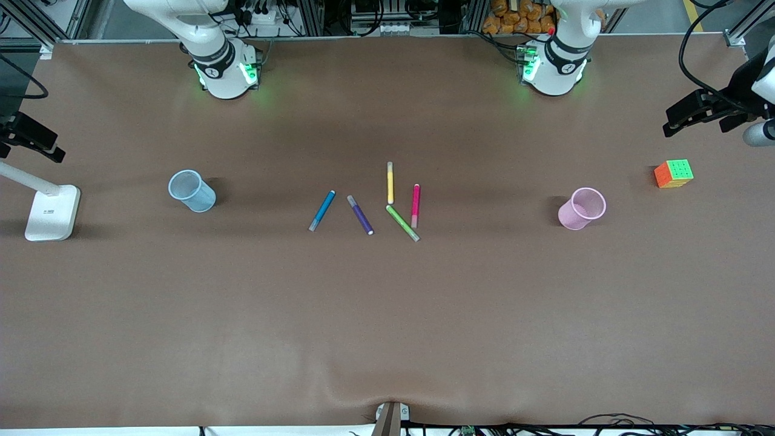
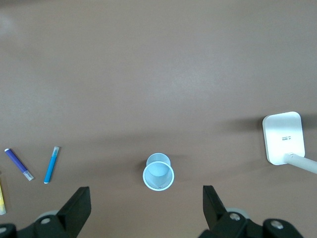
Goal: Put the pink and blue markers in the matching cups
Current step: 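Move the left gripper toward the pink marker while the right gripper starts reaching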
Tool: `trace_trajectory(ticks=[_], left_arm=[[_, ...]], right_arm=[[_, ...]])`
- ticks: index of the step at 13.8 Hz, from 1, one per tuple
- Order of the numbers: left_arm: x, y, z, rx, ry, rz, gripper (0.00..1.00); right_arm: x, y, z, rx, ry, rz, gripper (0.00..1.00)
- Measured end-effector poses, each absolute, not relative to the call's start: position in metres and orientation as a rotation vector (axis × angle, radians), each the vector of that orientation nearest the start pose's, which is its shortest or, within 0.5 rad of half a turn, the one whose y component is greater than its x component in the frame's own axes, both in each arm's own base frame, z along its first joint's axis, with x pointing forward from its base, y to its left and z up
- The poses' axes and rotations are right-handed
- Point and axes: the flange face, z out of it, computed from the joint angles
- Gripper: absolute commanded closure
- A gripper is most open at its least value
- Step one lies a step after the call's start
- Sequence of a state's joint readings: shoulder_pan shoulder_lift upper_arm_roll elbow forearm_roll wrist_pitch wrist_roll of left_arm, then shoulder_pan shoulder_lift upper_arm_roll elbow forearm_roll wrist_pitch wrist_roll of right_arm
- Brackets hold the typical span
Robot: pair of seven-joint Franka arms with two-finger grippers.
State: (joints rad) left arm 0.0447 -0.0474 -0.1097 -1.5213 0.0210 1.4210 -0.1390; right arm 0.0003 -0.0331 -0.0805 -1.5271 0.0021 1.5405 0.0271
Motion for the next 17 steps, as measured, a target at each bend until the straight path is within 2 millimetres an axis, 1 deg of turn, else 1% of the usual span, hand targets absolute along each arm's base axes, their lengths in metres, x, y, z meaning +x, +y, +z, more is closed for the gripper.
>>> trace_trajectory(ticks=[2, 5, 8, 10, 11, 12, 13, 15, 16, 17], left_arm=[[0.523, -0.031, 0.661, -3.106, -0.124, 0.078, 0.0], [0.523, -0.022, 0.661, -3.106, -0.142, 0.084, 0.0], [0.526, -0.026, 0.651, -3.103, -0.118, 0.137, 0.0], [0.531, -0.033, 0.638, -3.1, -0.097, 0.183, 0.0], [0.537, -0.04, 0.626, -3.097, -0.073, 0.222, 0.0], [0.544, -0.056, 0.606, -3.088, -0.027, 0.284, 0.0], [0.552, -0.077, 0.582, -3.074, 0.026, 0.351, 0.0], [0.568, -0.12, 0.527, -3.04, 0.112, 0.484, 0.0], [0.575, -0.139, 0.505, -3.026, 0.138, 0.527, 0.0], [0.58, -0.158, 0.489, -3.012, 0.148, 0.555, 0.0]], right_arm=[[0.54, -0.044, 0.66, -3.133, 0.168, -0.073, 0.0], [0.54, -0.045, 0.66, -3.133, 0.171, -0.073, 0.0], [0.54, -0.045, 0.66, -3.132, 0.172, -0.073, 0.0], [0.541, -0.046, 0.656, -3.133, 0.173, -0.059, 0.0], [0.544, -0.046, 0.652, -3.134, 0.173, -0.046, 0.0], [0.547, -0.046, 0.646, -3.134, 0.175, -0.03, 0.0], [0.551, -0.047, 0.638, -3.135, 0.177, -0.005, 0.0], [0.564, -0.048, 0.608, -3.137, 0.178, 0.082, 0.0], [0.572, -0.048, 0.591, -3.137, 0.179, 0.127, 0.0], [0.578, -0.048, 0.578, -3.137, 0.179, 0.162, 0.0]])
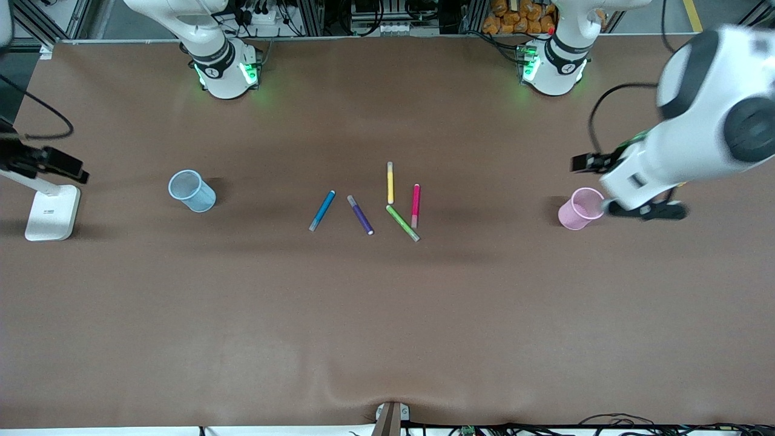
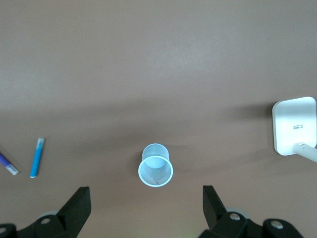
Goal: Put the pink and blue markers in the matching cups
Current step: 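Move the left gripper toward the pink marker while the right gripper starts reaching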
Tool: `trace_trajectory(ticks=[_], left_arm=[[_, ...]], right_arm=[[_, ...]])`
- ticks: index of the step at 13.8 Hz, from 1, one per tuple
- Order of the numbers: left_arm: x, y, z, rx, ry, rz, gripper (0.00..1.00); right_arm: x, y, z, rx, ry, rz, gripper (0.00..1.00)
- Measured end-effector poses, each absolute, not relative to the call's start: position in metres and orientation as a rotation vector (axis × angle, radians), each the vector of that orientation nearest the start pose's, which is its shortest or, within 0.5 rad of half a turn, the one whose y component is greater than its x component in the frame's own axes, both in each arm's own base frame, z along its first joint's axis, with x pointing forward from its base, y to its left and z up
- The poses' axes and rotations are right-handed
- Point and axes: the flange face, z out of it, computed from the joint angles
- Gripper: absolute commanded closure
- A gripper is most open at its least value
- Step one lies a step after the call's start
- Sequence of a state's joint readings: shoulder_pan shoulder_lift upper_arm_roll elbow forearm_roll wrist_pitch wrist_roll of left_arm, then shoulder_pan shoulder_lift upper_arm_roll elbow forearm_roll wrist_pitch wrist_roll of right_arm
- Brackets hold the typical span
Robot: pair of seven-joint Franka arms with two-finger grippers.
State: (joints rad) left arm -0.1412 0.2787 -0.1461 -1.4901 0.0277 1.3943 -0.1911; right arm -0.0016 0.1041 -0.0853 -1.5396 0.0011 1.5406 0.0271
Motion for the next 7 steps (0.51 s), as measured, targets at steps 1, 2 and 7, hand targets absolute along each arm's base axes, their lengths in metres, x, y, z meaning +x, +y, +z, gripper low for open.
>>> trace_trajectory(ticks=[1, 2, 7], left_arm=[[0.583, -0.177, 0.475, -2.999, 0.162, 0.576, 0.0], [0.582, -0.198, 0.462, -2.986, 0.193, 0.592, 0.0], [0.559, -0.321, 0.36, -2.907, 0.261, 0.632, 0.0]], right_arm=[[0.582, -0.048, 0.57, -3.137, 0.179, 0.184, 0.0], [0.583, -0.048, 0.567, -3.136, 0.179, 0.195, 0.0], [0.579, -0.045, 0.567, -3.133, 0.173, 0.236, 0.0]])
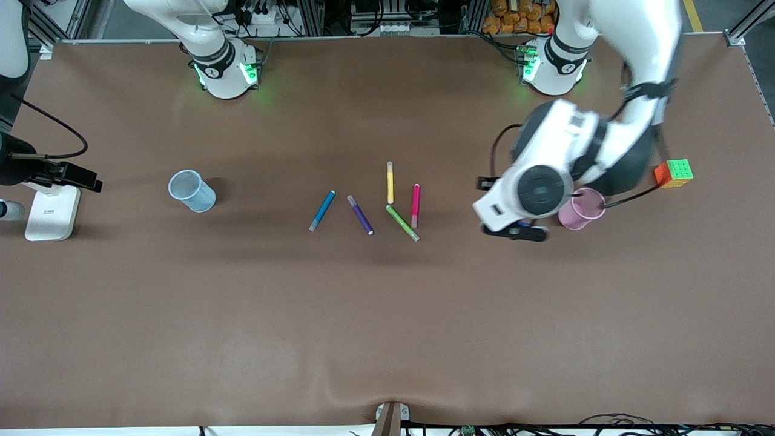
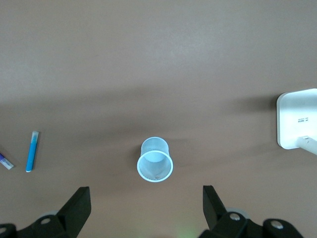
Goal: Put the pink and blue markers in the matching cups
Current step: 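Move the left gripper toward the pink marker while the right gripper starts reaching, then grasp the pink marker with the left gripper while the right gripper grasps blue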
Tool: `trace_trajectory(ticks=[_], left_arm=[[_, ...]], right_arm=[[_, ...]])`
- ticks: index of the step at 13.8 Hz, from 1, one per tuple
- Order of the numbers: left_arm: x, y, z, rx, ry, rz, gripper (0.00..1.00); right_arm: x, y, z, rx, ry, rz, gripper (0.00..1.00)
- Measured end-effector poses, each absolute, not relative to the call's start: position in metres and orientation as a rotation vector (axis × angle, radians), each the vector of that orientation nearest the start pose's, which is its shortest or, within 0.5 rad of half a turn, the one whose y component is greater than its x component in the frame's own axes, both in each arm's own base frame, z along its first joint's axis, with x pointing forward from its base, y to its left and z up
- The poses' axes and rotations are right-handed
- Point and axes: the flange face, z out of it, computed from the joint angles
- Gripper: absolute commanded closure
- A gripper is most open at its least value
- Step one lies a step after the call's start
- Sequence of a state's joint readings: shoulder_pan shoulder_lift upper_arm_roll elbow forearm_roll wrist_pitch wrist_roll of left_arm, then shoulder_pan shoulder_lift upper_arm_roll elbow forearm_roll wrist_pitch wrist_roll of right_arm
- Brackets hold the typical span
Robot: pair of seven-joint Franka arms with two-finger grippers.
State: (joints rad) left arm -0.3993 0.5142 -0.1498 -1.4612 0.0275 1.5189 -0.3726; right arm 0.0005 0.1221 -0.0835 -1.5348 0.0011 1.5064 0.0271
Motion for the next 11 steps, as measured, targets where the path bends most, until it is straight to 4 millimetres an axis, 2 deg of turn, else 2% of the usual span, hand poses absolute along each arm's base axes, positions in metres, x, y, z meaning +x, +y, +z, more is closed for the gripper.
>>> trace_trajectory(ticks=[3, 5, 6, 8, 11], left_arm=[[0.547, -0.37, 0.304, -2.905, 0.279, 0.6, 0.0], [0.545, -0.392, 0.276, -2.933, 0.277, 0.545, 0.0], [0.547, -0.398, 0.268, -2.956, 0.253, 0.508, 0.0], [0.55, -0.408, 0.256, -2.997, 0.178, 0.46, 0.0], [0.542, -0.423, 0.234, -3.016, 0.122, 0.479, 0.02]], right_arm=[[0.579, -0.037, 0.557, -3.127, 0.159, 0.304, 0.0], [0.583, -0.027, 0.541, -3.123, 0.204, 0.357, 0.0], [0.587, -0.015, 0.53, -3.121, 0.235, 0.387, 0.0], [0.597, 0.022, 0.501, -3.131, 0.316, 0.446, 0.0], [0.614, 0.079, 0.44, -3.106, 0.403, 0.484, 0.0]])
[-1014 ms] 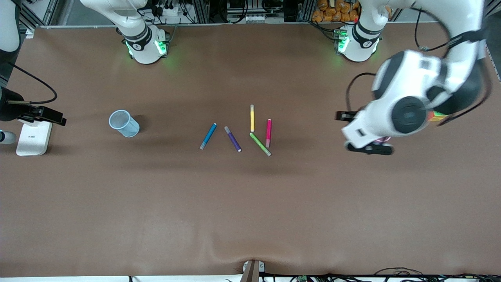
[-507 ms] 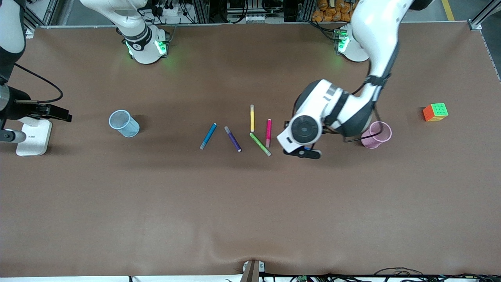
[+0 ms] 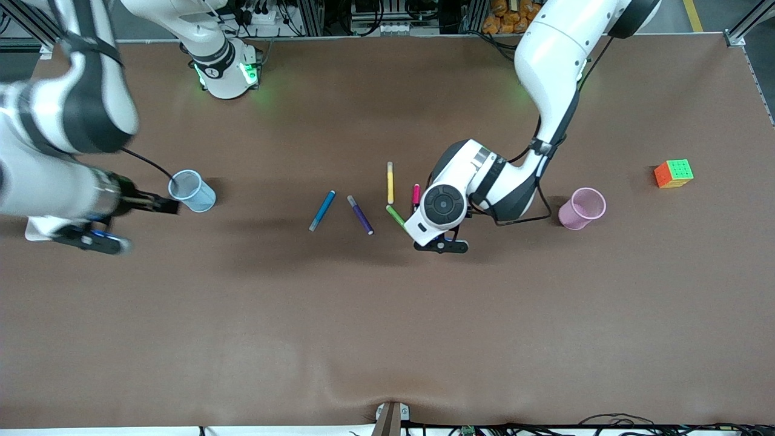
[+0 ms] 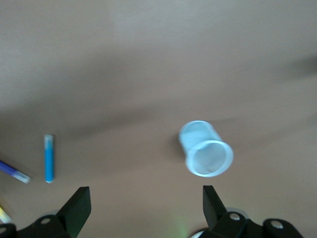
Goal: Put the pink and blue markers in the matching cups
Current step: 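Grasp the pink marker with the left gripper while the right gripper grasps blue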
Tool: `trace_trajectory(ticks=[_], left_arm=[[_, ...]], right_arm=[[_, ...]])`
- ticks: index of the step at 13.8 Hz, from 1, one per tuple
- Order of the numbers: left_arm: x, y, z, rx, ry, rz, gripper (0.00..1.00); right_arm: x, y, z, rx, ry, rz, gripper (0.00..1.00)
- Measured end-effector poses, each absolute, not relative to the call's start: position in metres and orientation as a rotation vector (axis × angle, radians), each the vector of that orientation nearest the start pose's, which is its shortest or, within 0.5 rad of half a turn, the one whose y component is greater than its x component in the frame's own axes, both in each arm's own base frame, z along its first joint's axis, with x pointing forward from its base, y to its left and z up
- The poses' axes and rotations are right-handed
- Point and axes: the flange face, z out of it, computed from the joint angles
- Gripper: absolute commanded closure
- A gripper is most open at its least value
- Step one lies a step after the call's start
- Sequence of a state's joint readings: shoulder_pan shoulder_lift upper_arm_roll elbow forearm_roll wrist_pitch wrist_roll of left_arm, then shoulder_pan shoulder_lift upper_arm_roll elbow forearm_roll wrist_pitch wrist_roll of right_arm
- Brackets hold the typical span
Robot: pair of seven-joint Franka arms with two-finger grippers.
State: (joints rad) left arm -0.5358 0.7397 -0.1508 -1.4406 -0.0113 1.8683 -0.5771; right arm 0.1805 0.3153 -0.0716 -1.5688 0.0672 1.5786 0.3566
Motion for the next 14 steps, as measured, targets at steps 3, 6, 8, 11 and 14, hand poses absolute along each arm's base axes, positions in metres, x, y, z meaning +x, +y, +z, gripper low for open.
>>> trace_trajectory(ticks=[3, 6, 8, 11, 14], left_arm=[[0.524, -0.447, 0.206, -3.013, 0.17, 0.485, 0.1], [0.512, -0.464, 0.175, -3.028, 0.202, 0.463, 0.2], [0.508, -0.468, 0.163, -3.025, 0.209, 0.469, 0.21], [0.51, -0.469, 0.163, -3.03, 0.207, 0.464, 0.25], [0.512, -0.468, 0.163, -3.032, 0.202, 0.464, 0.34]], right_arm=[[0.625, 0.096, 0.394, -3.013, 0.499, 0.479, 0.0], [0.626, 0.129, 0.366, -2.994, 0.668, 0.465, 0.0], [0.622, 0.161, 0.337, -3.0, 0.732, 0.429, 0.0], [0.603, 0.211, 0.284, -2.994, 0.753, 0.325, 0.0], [0.586, 0.241, 0.252, -2.982, 0.79, 0.332, 0.07]])
